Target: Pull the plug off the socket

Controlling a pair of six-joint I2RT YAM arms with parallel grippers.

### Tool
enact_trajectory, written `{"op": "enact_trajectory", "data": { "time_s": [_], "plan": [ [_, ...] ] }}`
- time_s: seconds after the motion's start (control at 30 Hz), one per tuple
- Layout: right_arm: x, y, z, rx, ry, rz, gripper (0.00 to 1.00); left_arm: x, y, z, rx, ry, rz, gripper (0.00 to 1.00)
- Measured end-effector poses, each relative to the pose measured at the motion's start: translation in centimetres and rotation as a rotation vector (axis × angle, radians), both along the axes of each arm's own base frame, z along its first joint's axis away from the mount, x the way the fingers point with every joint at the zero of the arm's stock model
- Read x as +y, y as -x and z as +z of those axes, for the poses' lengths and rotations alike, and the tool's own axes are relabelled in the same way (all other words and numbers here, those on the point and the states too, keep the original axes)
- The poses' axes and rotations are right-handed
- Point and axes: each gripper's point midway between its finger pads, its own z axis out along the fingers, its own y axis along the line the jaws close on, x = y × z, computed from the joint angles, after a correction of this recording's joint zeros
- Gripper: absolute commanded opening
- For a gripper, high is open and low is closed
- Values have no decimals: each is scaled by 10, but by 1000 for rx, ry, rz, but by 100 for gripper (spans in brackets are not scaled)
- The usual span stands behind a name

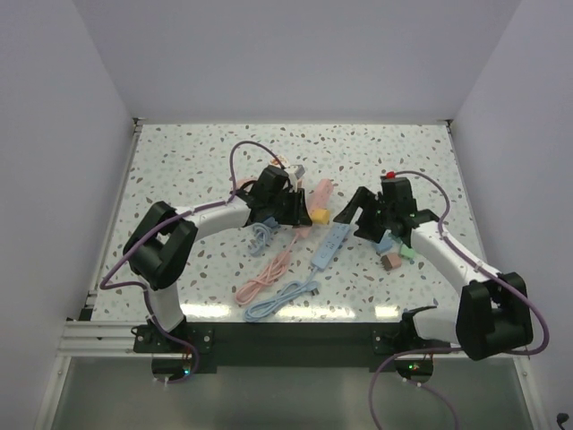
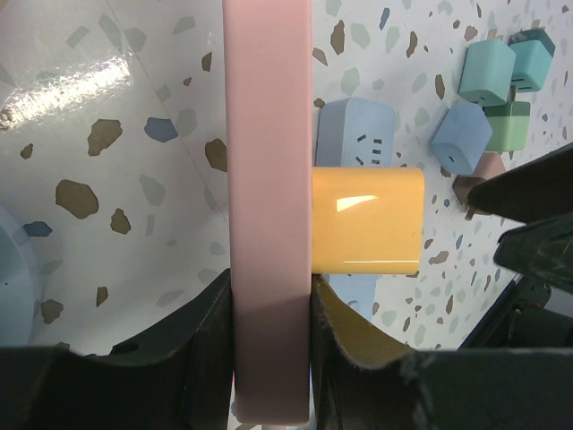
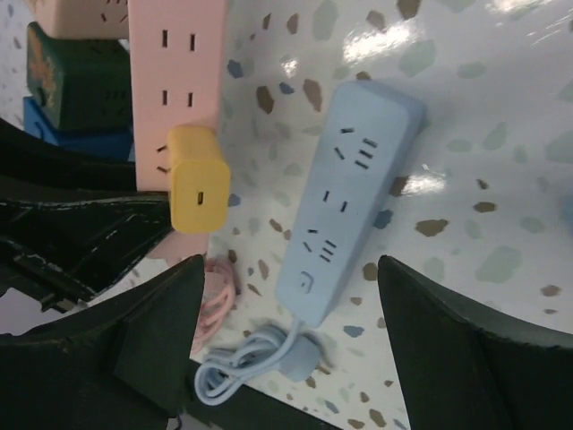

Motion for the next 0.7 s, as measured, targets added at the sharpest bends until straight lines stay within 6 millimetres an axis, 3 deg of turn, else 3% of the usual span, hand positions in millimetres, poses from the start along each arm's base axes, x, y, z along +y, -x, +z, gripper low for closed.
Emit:
{"op": "enact_trajectory", "data": {
  "time_s": [0.23, 0.4, 0.53, 0.6, 0.7],
  "plan": [
    [44, -9, 0, 10, -203, 13, 82, -1, -1, 1, -5, 5, -1, 0],
    [63, -22, 0, 4, -274, 11, 77, -1, -1, 1, -5, 5, 0, 0],
    [69, -26, -19, 53, -273, -1, 62, -1, -1, 1, -5, 6, 0, 0],
    [71, -27, -27, 73, -275, -5, 50, -1, -1, 1, -5, 5, 2, 0],
    [79, -35, -24, 58, -306, 4, 30, 1, -1, -1, -2, -1, 12, 0]
  ]
}}
